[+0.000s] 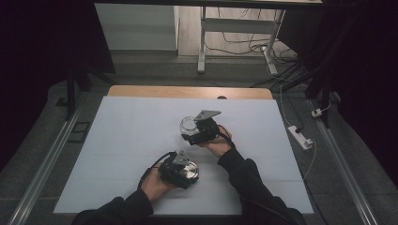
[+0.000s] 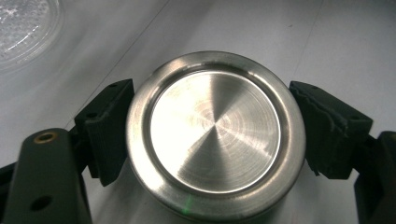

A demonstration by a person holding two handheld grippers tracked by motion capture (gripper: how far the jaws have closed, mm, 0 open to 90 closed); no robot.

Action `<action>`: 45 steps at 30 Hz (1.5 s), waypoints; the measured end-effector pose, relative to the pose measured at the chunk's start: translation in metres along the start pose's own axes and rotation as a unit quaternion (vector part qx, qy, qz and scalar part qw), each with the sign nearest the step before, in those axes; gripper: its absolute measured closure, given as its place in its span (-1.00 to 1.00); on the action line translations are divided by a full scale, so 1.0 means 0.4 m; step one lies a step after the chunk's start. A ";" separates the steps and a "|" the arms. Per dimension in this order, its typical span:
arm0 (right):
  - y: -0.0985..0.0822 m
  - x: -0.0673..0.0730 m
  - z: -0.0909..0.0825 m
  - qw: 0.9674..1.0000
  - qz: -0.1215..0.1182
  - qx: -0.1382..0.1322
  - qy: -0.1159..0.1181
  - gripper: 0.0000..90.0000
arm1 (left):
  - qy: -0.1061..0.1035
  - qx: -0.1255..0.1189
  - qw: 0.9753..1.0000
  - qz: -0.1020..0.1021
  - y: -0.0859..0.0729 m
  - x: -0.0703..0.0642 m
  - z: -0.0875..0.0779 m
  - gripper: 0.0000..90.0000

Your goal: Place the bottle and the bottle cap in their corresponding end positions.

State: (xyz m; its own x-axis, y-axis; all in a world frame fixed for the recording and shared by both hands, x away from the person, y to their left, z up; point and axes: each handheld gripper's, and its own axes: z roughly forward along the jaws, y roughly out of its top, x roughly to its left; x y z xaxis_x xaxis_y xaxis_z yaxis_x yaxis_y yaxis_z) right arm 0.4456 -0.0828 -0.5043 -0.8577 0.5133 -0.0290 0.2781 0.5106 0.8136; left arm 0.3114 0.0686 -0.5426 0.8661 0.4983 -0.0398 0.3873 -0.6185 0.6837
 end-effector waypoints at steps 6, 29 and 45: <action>0.002 0.002 0.000 1.000 0.011 0.006 -0.001 -0.70 | -0.004 0.000 1.000 -0.003 0.001 0.002 0.000 -0.58; 0.018 -0.007 -0.039 0.999 0.030 -0.007 0.021 -0.99 | -0.035 -0.034 0.998 -0.034 -0.004 0.018 -0.036 -0.89; 0.012 0.013 -0.078 1.000 0.022 -0.012 0.016 -1.00 | -0.057 -0.060 0.995 -0.059 -0.030 0.042 -0.110 -0.98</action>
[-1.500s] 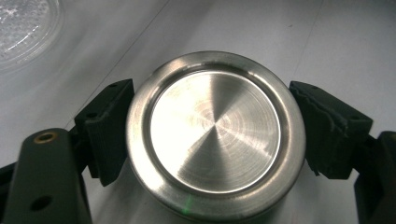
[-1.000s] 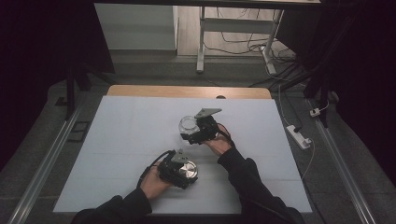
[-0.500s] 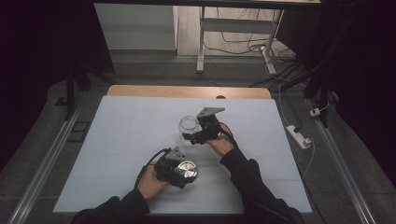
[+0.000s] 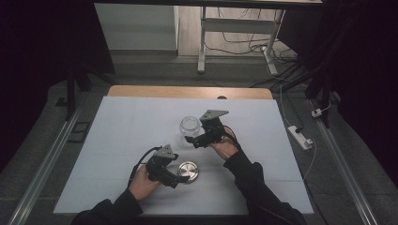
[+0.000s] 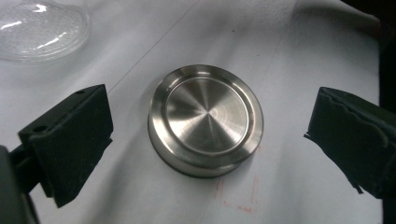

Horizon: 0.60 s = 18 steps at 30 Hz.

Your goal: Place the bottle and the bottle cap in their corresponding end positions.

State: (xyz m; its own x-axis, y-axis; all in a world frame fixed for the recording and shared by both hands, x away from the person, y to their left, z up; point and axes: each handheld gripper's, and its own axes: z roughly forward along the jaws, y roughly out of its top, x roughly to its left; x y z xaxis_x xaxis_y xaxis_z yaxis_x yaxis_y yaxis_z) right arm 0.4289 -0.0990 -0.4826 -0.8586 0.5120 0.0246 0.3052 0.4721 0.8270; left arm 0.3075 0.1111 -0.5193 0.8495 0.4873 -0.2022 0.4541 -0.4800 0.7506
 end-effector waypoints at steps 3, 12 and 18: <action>-0.003 0.003 -0.013 1.000 -0.005 -0.002 -0.002 -1.00 | 0.001 -0.005 1.000 -0.002 -0.001 0.000 -0.015 -0.99; -0.007 0.004 -0.059 1.000 -0.002 -0.005 0.001 -1.00 | 0.009 -0.010 1.000 -0.007 -0.011 0.000 -0.051 -1.00; -0.016 0.006 -0.085 1.000 0.005 -0.010 0.005 -1.00 | 0.015 -0.013 1.000 -0.011 -0.019 0.001 -0.071 -1.00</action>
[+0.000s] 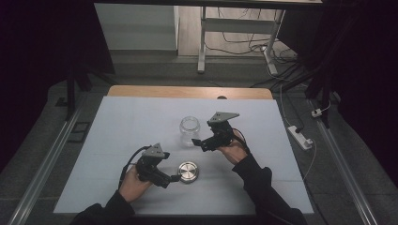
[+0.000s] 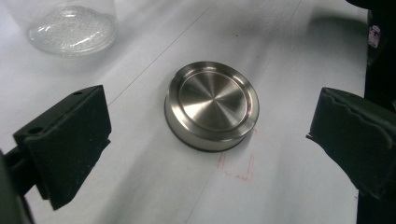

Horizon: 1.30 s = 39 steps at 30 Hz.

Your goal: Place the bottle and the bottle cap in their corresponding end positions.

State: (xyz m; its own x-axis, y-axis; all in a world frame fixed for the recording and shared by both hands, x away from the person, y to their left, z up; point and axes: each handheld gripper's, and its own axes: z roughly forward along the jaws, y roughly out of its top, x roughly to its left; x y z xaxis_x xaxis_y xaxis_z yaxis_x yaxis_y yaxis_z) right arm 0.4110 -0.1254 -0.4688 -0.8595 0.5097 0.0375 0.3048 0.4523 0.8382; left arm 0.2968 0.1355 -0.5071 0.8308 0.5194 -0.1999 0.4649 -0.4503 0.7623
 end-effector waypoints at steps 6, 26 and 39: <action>-0.003 0.013 -0.018 1.000 -0.003 -0.001 0.000 -1.00 | 0.004 0.000 1.000 -0.002 -0.009 -0.002 -0.016 -1.00; -0.040 0.063 -0.055 1.000 -0.014 0.009 0.007 -1.00 | 0.017 -0.009 1.000 -0.016 -0.038 -0.002 -0.069 -1.00; -0.062 0.082 -0.083 1.000 -0.013 0.019 0.008 -1.00 | 0.018 -0.023 0.999 -0.031 -0.064 -0.001 -0.113 -1.00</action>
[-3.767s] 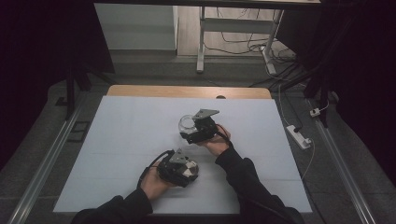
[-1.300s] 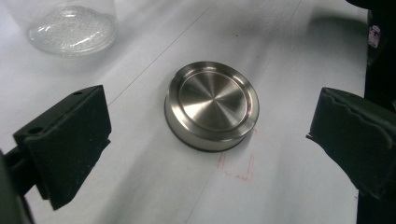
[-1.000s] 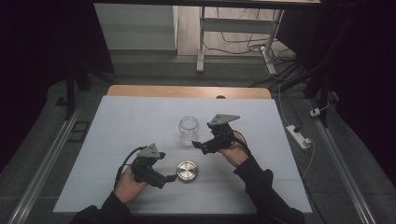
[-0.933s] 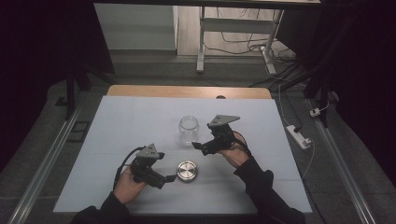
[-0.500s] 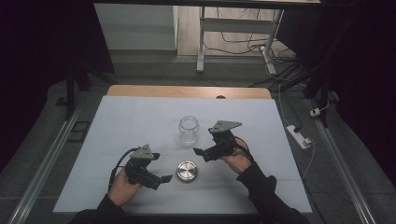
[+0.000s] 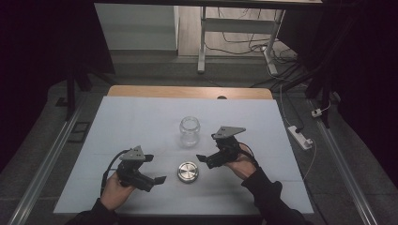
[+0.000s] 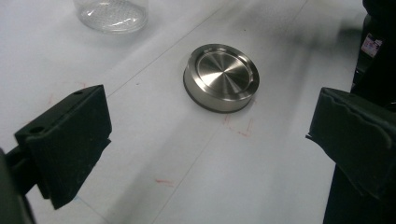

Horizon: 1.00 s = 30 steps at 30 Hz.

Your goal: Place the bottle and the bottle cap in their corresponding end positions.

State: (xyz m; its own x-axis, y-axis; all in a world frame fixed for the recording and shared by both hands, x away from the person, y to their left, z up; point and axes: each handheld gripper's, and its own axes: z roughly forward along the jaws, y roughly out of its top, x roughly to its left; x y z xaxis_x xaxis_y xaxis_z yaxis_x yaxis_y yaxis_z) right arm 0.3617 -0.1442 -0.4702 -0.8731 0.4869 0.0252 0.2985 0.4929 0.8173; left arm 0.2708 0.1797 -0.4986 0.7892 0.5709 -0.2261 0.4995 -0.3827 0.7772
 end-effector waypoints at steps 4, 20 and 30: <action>-0.008 0.001 -0.018 1.000 0.005 -0.010 -0.001 -1.00 | 0.004 -0.001 1.000 -0.004 -0.010 0.000 -0.012 -1.00; -0.065 0.009 -0.082 1.000 0.021 -0.011 -0.003 -1.00 | 0.022 -0.006 0.999 -0.023 -0.055 0.008 -0.069 -1.00; -0.105 0.010 -0.138 0.999 0.033 -0.012 -0.022 -1.00 | 0.044 -0.016 0.998 -0.043 -0.100 0.012 -0.121 -1.00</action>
State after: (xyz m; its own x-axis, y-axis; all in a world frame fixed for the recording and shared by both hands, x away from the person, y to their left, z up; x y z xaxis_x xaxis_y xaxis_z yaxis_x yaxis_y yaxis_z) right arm 0.3241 -0.2029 -0.4727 -0.8333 0.5501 0.0551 0.3455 0.4404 0.8287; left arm 0.2374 0.2330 -0.5026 0.7088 0.6626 -0.2420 0.5519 -0.3074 0.7752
